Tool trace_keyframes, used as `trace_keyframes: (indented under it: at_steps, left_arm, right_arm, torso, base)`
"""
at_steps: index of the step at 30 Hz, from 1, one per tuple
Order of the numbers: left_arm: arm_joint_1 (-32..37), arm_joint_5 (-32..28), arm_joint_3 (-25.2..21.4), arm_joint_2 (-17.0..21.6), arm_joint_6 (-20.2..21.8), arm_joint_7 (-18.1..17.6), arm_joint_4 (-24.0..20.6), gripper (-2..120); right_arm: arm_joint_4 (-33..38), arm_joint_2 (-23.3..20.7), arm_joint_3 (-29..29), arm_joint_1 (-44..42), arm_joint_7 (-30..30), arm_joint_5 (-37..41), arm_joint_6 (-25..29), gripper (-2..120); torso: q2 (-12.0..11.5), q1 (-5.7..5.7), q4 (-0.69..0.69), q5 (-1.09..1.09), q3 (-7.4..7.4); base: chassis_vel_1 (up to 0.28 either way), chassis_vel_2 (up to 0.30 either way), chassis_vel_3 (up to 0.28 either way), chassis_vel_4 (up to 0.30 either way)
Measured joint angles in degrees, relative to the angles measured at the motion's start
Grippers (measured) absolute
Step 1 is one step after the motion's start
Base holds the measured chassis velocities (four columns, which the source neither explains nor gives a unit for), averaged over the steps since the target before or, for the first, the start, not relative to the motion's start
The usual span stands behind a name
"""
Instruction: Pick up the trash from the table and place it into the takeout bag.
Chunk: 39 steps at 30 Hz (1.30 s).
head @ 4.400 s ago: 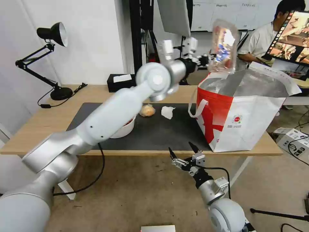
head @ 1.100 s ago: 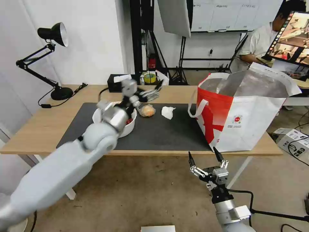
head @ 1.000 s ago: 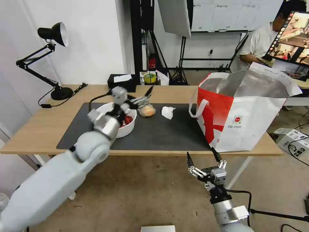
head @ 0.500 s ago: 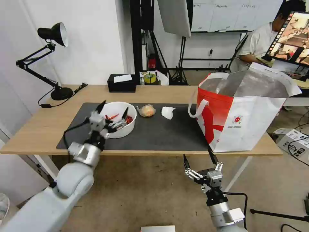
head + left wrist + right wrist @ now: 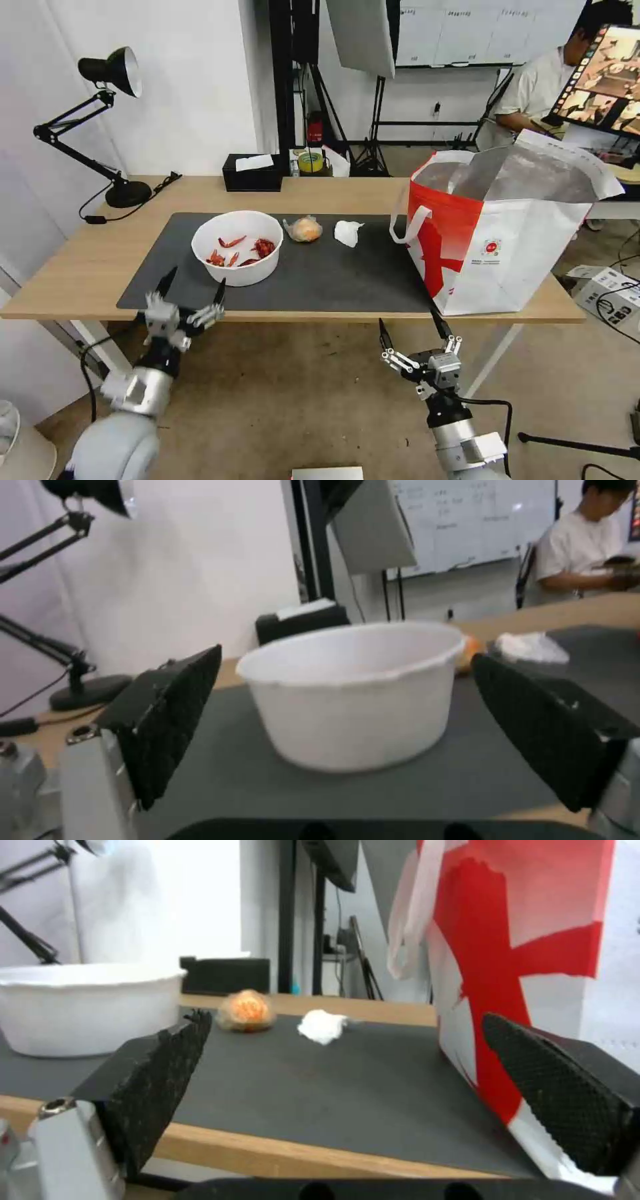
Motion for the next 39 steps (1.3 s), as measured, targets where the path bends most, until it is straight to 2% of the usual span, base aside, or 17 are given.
trace_keyframes:
  at_steps: [15,32,36,39]
  left_arm:
    - [3.03,2.04,-0.22,-0.25,-0.72,-0.15,1.29,100]
    - [5.82,-0.09,-0.70,0.34,0.81,0.08,1.61,100]
    - [5.22,-2.44,-1.95,0.83,1.99,2.69,1.09,100]
    - [5.01,-3.56,-2.14,0.87,2.83,2.98,0.70,100]
  right_arm:
    - [0.63,-0.21,1.52,-0.66,2.22,-0.75,-3.05,100]
    - [2.09,-0.31,2.85,-1.97,2.41,0.23,-6.86,100]
    - [2.29,-0.37,2.77,-2.00,2.22,0.15,-7.20,100]
    - [2.29,-0.44,2.73,-2.01,2.13,0.15,-7.28,100]
  torso:
    - [0.00,0.01,-0.01,0.00,0.00]
    - [-0.01,0.01,0.00,0.00,0.00]
    - [-0.01,0.01,0.00,0.00,0.00]
    - [-0.01,0.01,-0.01,0.00,0.01]
  base:
    - [0.000,0.000,0.000,0.000]
    - [0.000,0.000,0.000,0.000]
    - [0.000,0.000,0.000,0.000]
    - [0.000,0.000,0.000,0.000]
